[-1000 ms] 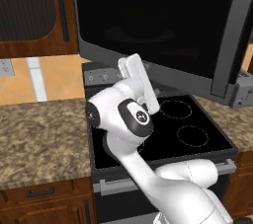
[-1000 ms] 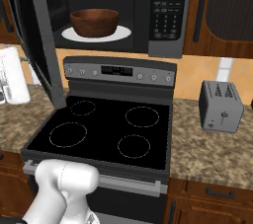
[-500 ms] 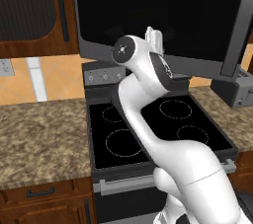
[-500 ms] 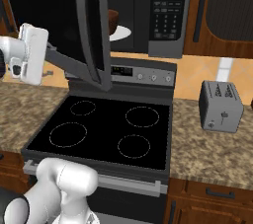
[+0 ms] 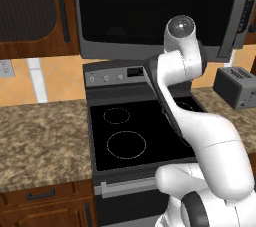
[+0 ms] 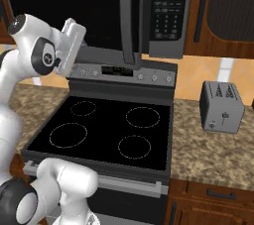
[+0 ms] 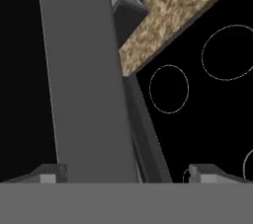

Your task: Open the microwave, place the bowl with waffle inside the microwave, then close the microwave door and turn it on.

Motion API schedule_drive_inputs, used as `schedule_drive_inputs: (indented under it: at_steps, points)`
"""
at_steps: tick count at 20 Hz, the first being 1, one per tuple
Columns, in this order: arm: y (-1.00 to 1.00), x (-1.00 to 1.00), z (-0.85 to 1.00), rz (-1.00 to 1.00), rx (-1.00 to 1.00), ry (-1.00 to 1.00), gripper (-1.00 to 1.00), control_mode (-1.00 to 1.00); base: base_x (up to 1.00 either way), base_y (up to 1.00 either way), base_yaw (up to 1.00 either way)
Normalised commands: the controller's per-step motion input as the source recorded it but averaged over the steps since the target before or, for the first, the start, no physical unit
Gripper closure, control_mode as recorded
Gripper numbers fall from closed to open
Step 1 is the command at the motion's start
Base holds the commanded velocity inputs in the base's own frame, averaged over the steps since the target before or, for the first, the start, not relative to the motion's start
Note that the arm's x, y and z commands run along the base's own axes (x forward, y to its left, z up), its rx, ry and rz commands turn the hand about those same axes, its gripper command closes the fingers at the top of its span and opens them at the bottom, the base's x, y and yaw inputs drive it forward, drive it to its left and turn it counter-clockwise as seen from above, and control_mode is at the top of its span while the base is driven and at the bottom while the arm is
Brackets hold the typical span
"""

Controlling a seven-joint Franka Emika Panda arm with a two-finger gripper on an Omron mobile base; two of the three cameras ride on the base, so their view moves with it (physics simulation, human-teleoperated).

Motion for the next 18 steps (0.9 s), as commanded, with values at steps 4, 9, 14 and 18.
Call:
schedule_drive_inputs:
  at_steps: [4, 9, 14, 18]
  points:
    - [-0.47, 0.72, 0.0, 0.28, 0.36, -0.08, -1.0, -1.0, 0.0, 0.0, 0.0]
    - [-0.18, 0.73, 0.02, 0.27, 0.34, -0.07, -1.0, -1.0, 0.0, 0.0, 0.0]
    - [0.0, 0.74, 0.01, 0.28, 0.31, -0.08, -1.0, -1.0, 0.0, 0.0, 0.0]
    - [0.0, 0.31, 0.0, 0.3, 0.28, -0.18, -1.0, -1.0, 0.0, 0.0, 0.0]
